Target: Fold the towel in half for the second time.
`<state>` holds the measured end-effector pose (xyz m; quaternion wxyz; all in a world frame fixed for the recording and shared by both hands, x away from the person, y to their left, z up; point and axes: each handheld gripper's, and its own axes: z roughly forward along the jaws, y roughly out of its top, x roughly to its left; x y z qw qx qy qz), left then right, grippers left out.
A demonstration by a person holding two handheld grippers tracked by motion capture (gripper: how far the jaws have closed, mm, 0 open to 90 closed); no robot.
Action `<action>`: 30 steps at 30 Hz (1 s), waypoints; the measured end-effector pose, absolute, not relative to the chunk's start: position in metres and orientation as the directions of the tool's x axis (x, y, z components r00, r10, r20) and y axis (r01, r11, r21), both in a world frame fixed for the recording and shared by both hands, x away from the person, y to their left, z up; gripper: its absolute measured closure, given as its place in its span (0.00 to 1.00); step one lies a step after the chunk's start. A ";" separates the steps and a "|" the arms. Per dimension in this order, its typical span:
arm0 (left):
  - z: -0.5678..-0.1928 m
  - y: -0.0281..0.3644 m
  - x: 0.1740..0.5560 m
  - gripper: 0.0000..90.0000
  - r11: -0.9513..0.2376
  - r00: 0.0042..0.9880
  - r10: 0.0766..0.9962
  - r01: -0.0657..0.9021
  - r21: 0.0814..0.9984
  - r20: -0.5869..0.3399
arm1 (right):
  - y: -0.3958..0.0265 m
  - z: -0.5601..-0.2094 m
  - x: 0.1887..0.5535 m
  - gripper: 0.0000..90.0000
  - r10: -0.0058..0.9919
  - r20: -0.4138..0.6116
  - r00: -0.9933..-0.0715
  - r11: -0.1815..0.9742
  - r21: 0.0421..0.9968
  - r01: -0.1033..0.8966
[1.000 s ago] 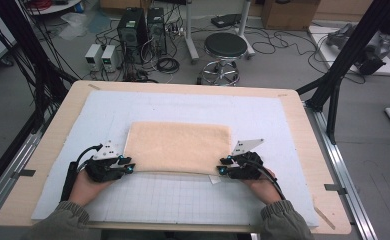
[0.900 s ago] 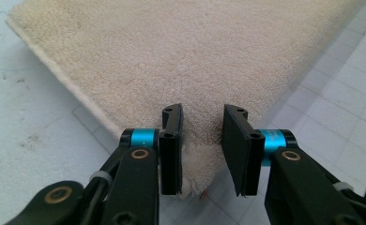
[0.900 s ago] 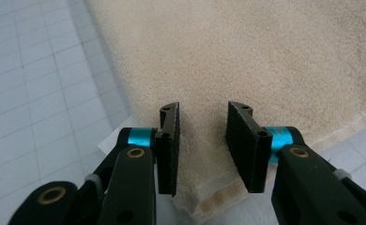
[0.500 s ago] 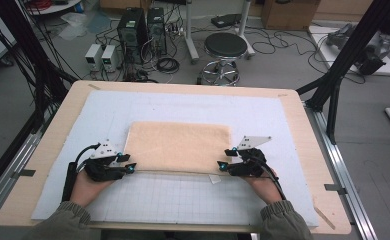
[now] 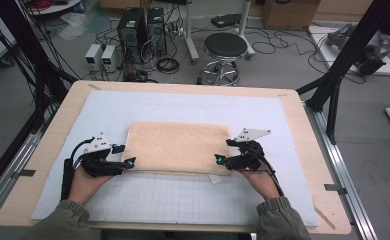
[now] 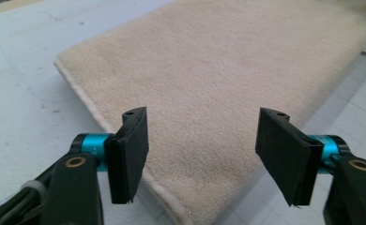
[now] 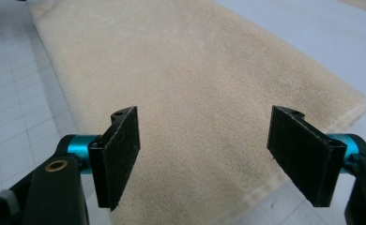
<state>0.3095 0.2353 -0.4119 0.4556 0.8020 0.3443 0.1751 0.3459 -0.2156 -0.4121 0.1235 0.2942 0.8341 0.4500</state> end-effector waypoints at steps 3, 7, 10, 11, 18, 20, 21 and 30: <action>-0.411 0.237 0.309 0.36 -0.342 0.699 0.714 0.397 0.852 -0.039 | -0.214 -0.413 0.346 0.26 0.599 0.073 -0.797 0.415 0.823 0.388; -0.411 0.237 0.308 0.34 -0.341 0.695 0.718 0.401 0.850 -0.040 | -0.216 -0.410 0.344 0.22 0.614 0.077 -0.785 0.395 0.832 0.391; -0.411 0.238 0.308 0.33 -0.351 0.694 0.719 0.401 0.846 -0.030 | -0.218 -0.410 0.340 0.18 0.627 0.074 -0.775 0.380 0.839 0.388; -0.411 0.237 0.307 0.31 -0.351 0.692 0.722 0.402 0.846 -0.030 | -0.218 -0.410 0.340 0.17 0.627 0.078 -0.775 0.378 0.839 0.391; -0.411 0.238 0.304 0.27 -0.347 0.687 0.726 0.401 0.848 -0.028 | -0.219 -0.408 0.335 0.13 0.643 0.070 -0.763 0.383 0.833 0.400; -0.411 0.239 0.304 0.26 -0.346 0.685 0.728 0.402 0.848 -0.028 | -0.219 -0.408 0.334 0.13 0.643 0.060 -0.763 0.389 0.833 0.393; -0.411 0.240 0.303 0.25 -0.346 0.684 0.729 0.401 0.848 -0.025 | -0.219 -0.408 0.332 0.13 0.643 0.062 -0.764 0.390 0.832 0.395; -0.409 0.238 0.297 0.20 -0.362 0.689 0.724 0.381 0.850 0.000 | -0.225 -0.405 0.324 0.13 0.641 0.052 -0.766 0.395 0.833 0.387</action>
